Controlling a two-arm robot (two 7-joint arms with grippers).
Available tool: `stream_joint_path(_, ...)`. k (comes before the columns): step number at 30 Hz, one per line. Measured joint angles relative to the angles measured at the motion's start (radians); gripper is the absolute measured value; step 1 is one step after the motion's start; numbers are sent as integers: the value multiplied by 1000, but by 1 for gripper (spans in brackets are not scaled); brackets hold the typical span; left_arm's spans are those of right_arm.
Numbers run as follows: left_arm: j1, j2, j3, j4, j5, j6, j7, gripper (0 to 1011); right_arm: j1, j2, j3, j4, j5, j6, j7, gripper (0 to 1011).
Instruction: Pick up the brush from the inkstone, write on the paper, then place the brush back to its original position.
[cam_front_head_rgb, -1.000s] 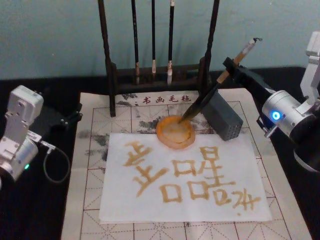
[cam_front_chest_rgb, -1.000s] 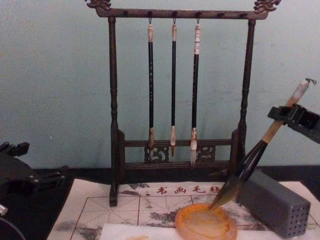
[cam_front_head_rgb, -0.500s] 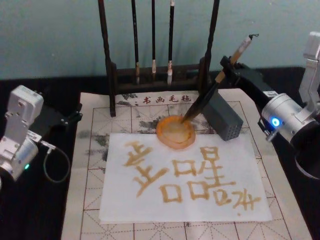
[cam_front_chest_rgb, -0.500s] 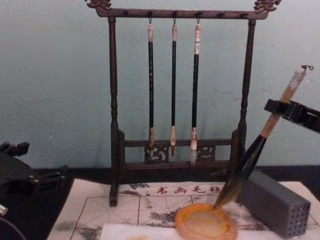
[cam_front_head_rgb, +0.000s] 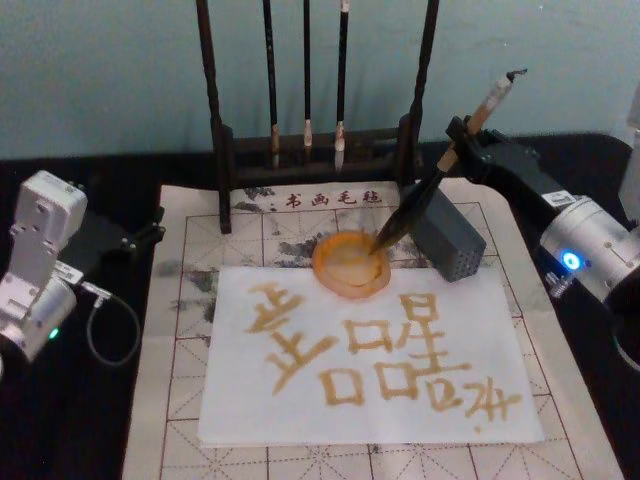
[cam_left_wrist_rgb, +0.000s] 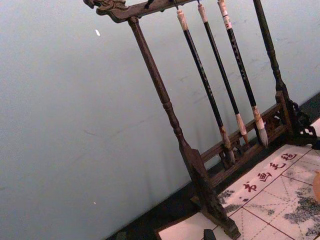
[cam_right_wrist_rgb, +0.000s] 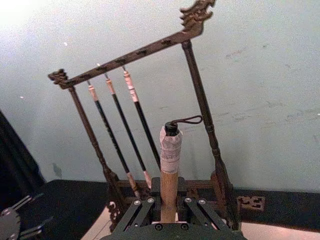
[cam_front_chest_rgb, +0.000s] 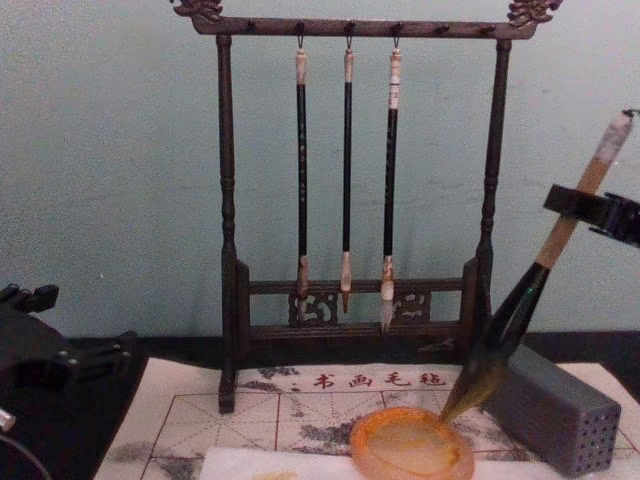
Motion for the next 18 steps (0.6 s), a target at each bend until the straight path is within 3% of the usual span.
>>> stream_joint_path(18, 0, 0, 0, 0, 0, 0, 0, 1001, -172, 87, 95, -154, -31, -5, 31, 195)
